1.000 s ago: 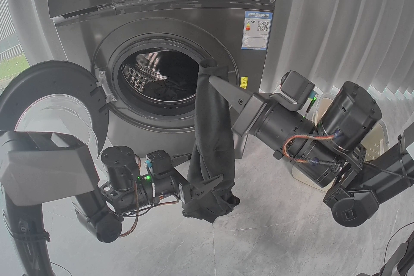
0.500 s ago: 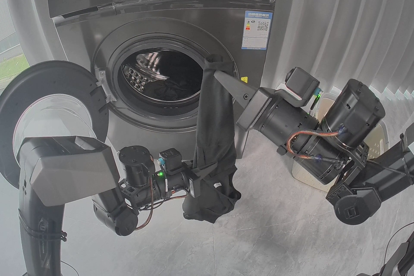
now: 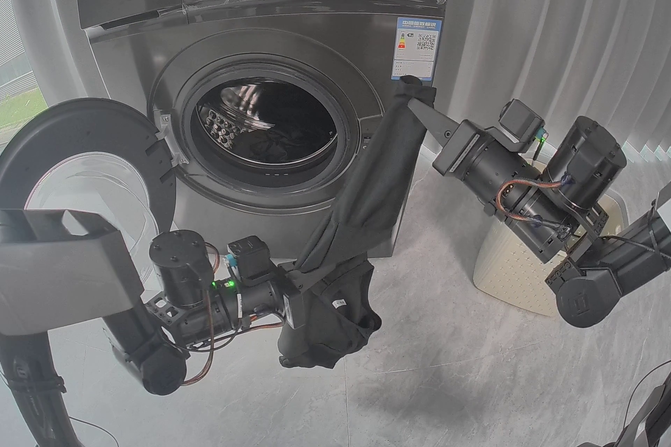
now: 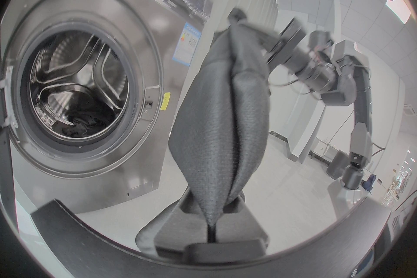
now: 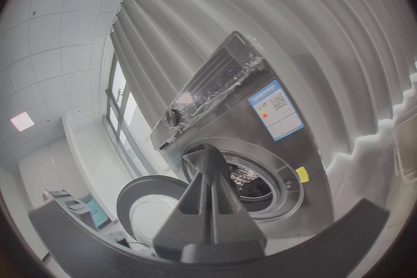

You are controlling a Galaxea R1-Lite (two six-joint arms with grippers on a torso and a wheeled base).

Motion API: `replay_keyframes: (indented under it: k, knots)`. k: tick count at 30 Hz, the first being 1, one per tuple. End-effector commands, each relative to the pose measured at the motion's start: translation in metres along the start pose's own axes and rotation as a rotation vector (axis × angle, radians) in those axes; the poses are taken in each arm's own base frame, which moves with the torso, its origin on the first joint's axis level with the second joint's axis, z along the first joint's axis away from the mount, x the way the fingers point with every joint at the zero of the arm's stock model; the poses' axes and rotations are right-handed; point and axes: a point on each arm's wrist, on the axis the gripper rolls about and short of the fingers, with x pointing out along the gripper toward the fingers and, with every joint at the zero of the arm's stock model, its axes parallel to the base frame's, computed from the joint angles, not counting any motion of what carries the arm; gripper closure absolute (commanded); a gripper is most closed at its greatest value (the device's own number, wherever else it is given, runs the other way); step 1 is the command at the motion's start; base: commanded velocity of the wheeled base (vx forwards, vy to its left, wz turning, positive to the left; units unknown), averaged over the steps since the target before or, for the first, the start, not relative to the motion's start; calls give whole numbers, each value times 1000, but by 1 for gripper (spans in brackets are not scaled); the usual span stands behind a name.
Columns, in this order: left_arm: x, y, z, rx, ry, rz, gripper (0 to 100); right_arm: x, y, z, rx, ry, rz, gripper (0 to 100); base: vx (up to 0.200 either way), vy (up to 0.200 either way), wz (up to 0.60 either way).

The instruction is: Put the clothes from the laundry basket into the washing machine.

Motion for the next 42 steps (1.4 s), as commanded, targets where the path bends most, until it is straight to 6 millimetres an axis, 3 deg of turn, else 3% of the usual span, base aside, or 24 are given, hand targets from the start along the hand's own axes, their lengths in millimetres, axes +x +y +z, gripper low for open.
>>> replay_keyframes:
  k: [1, 10, 18, 26, 27, 35, 42]
  knots:
    - [-33, -32, 46, 43, -104, -50, 100, -6, -25, -18, -7, 66, -72, 100, 0, 0, 0]
    - [-56, -62, 73, 67, -183, -121, 100, -9, -41, -59, 0, 176, -117, 100, 0, 0, 0]
    - [-53, -57, 80, 77, -214, -102, 100, -23, -55, -93, 9, 274, -154, 100, 0, 0, 0]
    - [-48, -52, 86, 77, -240, -87, 100, -25, -51, -101, 9, 274, -128, 100, 0, 0, 0]
    - [-48, -52, 86, 77, -240, -87, 100, -25, -51, -101, 9, 274, -128, 0, 0, 0, 0]
    - [-39, -45, 79, 61, -222, -37, 100, -38, -51, -98, -43, 274, -133, 0, 0, 0, 0]
    - [-33, -30, 72, 59, -203, 4, 100, -63, -59, -86, -125, 338, -127, 0, 0, 0, 0]
